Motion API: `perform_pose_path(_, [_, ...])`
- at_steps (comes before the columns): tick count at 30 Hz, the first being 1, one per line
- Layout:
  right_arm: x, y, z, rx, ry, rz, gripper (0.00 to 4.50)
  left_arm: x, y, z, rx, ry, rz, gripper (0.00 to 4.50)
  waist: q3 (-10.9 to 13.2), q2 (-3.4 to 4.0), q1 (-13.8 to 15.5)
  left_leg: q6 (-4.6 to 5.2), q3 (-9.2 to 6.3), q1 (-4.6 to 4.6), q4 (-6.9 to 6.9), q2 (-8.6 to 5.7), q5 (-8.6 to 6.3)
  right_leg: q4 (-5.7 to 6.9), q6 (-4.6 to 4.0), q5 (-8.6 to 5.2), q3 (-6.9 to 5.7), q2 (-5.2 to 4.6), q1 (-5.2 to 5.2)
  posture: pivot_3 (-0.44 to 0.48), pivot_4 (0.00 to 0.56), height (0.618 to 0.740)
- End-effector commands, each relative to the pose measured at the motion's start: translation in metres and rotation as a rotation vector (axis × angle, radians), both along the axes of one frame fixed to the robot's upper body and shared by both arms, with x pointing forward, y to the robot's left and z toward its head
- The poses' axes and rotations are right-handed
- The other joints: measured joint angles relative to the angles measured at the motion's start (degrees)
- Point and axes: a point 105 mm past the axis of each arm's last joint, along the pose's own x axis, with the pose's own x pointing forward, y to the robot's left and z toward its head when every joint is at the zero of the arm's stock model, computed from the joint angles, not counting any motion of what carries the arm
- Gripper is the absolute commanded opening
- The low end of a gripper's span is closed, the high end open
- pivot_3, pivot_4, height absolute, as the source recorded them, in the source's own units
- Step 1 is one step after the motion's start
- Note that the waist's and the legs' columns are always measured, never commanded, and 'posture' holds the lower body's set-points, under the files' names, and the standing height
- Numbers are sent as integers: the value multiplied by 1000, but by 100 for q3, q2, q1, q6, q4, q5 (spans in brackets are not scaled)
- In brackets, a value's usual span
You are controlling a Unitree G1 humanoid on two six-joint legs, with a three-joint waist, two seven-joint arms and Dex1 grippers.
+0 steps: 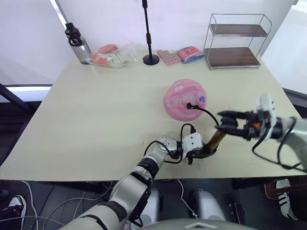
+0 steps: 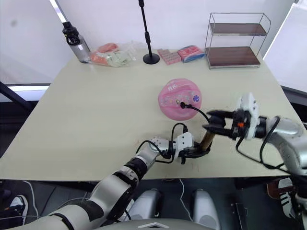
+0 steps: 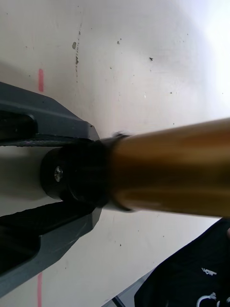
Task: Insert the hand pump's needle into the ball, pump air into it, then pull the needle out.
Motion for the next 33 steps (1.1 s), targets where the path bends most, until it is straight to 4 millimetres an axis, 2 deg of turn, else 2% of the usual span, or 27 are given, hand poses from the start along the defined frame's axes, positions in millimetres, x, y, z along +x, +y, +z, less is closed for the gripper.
perform_pose_path(1, [-10,-11,71,58,-173,-6,2120,-14,26,-39,139,106,15,1096,6,-9,2,0,0,-8,1,-4,0,-1,-1,0,-13,3,-1,0,150,740])
perform_pose_path(5, [-15,-15,97,70,-194,-12,2120,-13,28,-39,141,104,18,1096,10,-9,7,0,-1,-42,2,-6,0,-1,-1,0,-12,1,-32,0,150,740])
perform_pose_path(10, [-18,-22,124,108,-220,-38,2120,-12,28,-39,143,103,23,1096,12,-10,3,0,0,-41,4,-4,0,0,-1,1,-6,0,-34,0,150,740])
perform_pose_path(13, [-18,-25,125,88,-218,-51,2120,-10,27,-37,141,101,29,1096,15,-10,2,0,2,-42,4,-3,0,0,-2,1,-8,1,-35,0,150,740])
perform_pose_path(16, [-16,-25,116,64,-204,-60,2120,-9,27,-36,140,98,29,1096,15,-10,1,0,3,-43,3,-4,0,0,-1,1,-5,0,-35,0,150,740])
perform_pose_path(18, [-14,-24,104,56,-176,-64,2120,-9,27,-36,135,100,33,1096,15,-11,4,0,2,-43,4,-5,0,0,-1,1,-3,0,-36,0,150,740])
perform_pose_path(21, [-6,-21,56,-22,-92,-88,2120,-10,29,-37,132,105,38,1096,0,-29,0,0,3,-41,4,-4,0,0,-1,1,-8,4,-34,0,150,740])
perform_pose_path(23, [-4,-20,43,-31,-73,-97,2120,-10,29,-37,132,105,38,1096,-19,-55,-9,0,5,-27,2,-2,0,1,-1,1,-7,7,-26,0,150,740])
perform_pose_path(27, [-4,-17,-15,-74,33,-87,2120,-9,31,-38,132,106,45,1096,-35,-91,-20,-1,-1,4,3,17,-1,4,-18,-9,-9,9,-1,0,150,740])
perform_pose_path(33, [2,-11,-75,-137,116,-108,2120,-10,31,-38,129,111,47,1096,-67,-115,-65,-4,8,51,-11,45,-3,3,-25,-14,-13,10,34,0,150,740])
